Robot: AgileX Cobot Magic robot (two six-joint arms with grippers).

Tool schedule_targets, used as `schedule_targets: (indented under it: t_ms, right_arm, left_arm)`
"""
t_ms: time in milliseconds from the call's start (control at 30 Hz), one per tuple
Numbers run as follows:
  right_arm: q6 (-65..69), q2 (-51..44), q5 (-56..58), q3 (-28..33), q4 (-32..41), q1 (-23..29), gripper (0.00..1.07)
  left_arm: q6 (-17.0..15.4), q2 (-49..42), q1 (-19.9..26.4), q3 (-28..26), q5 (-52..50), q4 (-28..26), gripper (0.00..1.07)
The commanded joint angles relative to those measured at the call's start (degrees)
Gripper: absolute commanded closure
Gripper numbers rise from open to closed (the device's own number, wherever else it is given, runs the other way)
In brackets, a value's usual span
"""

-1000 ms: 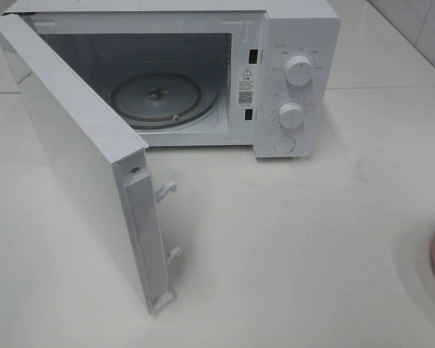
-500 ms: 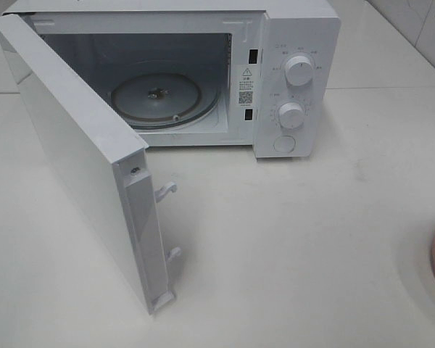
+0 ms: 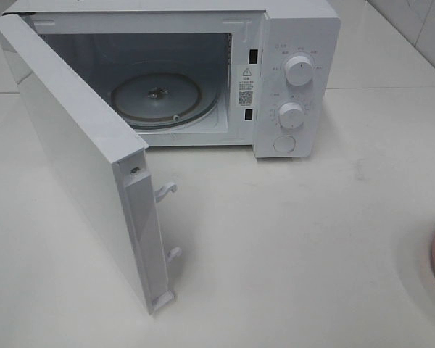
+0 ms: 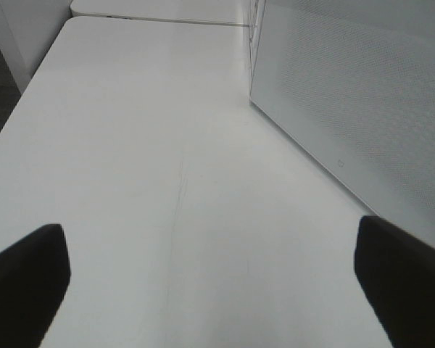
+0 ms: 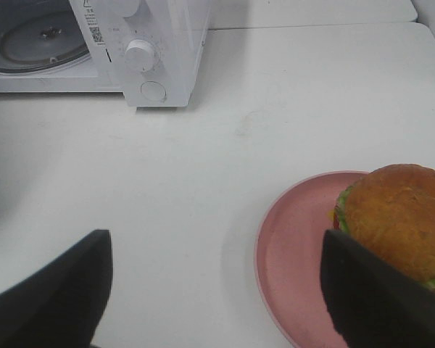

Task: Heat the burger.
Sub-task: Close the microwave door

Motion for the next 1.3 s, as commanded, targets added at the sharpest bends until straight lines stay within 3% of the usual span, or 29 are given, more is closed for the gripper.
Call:
schedule_targets:
  t_ms: [33, 167, 233, 267, 333, 367, 400, 433, 467, 500, 633, 667, 733, 767, 800, 867, 900, 967, 1100, 1300]
  right_arm:
    - [-0.9, -1.4, 0.0, 0.3, 0.0, -0.3, 0.31]
    - [-0.9, -1.4, 0.0, 0.3, 0.0, -0.3, 0.31]
    - [-0.9, -1.4, 0.0, 0.3, 0.0, -0.3, 0.31]
    - [-0.9, -1.4, 0.0, 0.3, 0.0, -0.3, 0.31]
    - [-0.9, -1.4, 0.0, 0.3, 0.0, -0.3, 0.31]
    - [-0.9, -1.4, 0.0, 0.3, 0.0, -0.3, 0.31]
    - [-0.9, -1.4, 0.0, 0.3, 0.0, -0.3, 0.31]
    - [-0.9, -1.4, 0.0, 0.3, 0.0, -0.3, 0.31]
    - [-0.9, -1.4, 0.0, 0.3, 0.0, -0.3, 0.31]
    - [-0.9, -1.4, 0.0, 0.3, 0.0, -0.3, 0.31]
    - [-0.9, -1.4, 0.0, 0.3, 0.0, -0.3, 0.31]
    - [-0.9, -1.4, 0.0, 0.3, 0.0, -0.3, 0.31]
    - [-0.9, -1.4, 0.0, 0.3, 0.0, -0.3, 0.31]
    - [-0.9, -1.4, 0.0, 0.3, 0.0, -0.3, 0.31]
    - [-0.9, -1.4, 0.0, 0.3, 0.0, -0.3, 0.31]
    - [-0.9, -1.4, 0.0, 0.3, 0.0, -0.3, 0.31]
    - [-0.9, -1.4, 0.0, 0.3, 0.0, -0.3, 0.31]
    - [-0.9, -1.4, 0.0, 0.3, 0.0, -0.3, 0.31]
    - [-0.9, -1.4, 0.0, 0.3, 0.0, -0.3, 0.31]
    - [-0.9, -1.4, 0.0, 0.3, 0.0, -0.3, 0.31]
  left_arm:
    - [-0.1, 1.7, 0.2, -0.5, -1.4, 0.3, 0.07]
    - [-0.1, 3.9, 0.2, -1.7, -4.4, 0.3, 0.16]
    - [-0.1, 6.8, 0.2, -1.7, -8.1, 0.7, 0.36]
    - [-0.1, 6.8, 0.2, -1.7, -8.1, 0.7, 0.36]
    - [-0.1, 11.1, 0.2, -1.7, -11.3, 0.7, 0.71]
    - [-0.1, 11.1, 0.2, -1.7, -11.3, 0.7, 0.71]
    - [-0.1, 12.5, 0.2, -1.5, -12.3, 0.7, 0.81]
    - [-0.1, 12.5, 0.2, -1.5, -12.3, 0.7, 0.81]
    - [-0.1, 15.4, 0.2, -1.0, -14.8, 0.7, 1.00]
    - [0.0, 18.0, 0.2, -0.1, -17.1, 0.7, 1.07]
    - [0.0, 21.9, 0.2, 2.3, -23.7, 0.4, 1.07]
    - [0.1, 24.3, 0.2, 4.5, -30.8, 0.3, 1.07]
    - [0.2, 25.4, 0.2, 6.1, -34.9, 0.3, 1.07]
    - [0.3, 27.2, 0.2, 8.5, -42.8, 0.3, 1.07]
    - [0.3, 27.2, 0.2, 8.5, -42.8, 0.3, 1.07]
    - [0.3, 29.5, 0.2, 12.7, -55.6, 0.3, 1.07]
    - [0.3, 29.5, 0.2, 12.7, -55.6, 0.3, 1.07]
    - [0.3, 31.9, 0.2, 16.8, -68.4, 0.3, 1.07]
    - [0.3, 35.1, 0.2, 20.2, -77.5, 1.6, 1.07]
    - [-4.3, 46.2, 0.2, 21.3, -88.8, 8.9, 1.07]
